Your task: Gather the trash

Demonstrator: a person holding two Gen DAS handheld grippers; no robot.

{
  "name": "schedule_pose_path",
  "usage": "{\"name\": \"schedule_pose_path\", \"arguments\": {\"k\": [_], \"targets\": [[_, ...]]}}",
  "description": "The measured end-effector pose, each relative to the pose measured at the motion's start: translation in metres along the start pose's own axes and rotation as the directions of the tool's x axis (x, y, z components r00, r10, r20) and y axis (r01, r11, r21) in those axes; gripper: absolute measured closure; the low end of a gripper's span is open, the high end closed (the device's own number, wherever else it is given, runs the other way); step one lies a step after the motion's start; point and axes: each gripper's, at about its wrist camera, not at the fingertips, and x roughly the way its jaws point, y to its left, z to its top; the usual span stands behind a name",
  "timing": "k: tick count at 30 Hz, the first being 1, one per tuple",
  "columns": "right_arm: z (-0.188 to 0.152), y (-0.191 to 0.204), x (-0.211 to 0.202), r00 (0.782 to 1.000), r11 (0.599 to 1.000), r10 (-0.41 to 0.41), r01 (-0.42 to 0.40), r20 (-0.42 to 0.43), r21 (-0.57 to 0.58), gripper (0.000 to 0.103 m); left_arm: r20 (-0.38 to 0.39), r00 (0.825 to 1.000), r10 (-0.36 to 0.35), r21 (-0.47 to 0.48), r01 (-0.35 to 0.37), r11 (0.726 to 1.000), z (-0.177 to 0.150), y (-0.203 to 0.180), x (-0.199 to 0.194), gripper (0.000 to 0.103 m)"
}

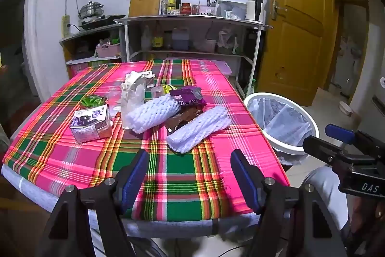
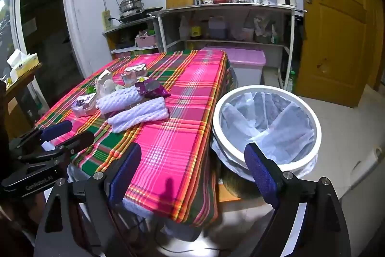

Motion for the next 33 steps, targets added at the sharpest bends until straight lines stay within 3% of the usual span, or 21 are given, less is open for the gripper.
{"name": "schedule_pose_path", "arguments": {"k": [33], "targets": [[0.0012,0.0061,0.0027,1.0,1.0,-0.003,0.003,-0.011,-0.009,0.015,0.001,1.0,-0.01,-0.008,0.01,1.0,-0.0047,-0.0043,0.0042,0.033]]}}
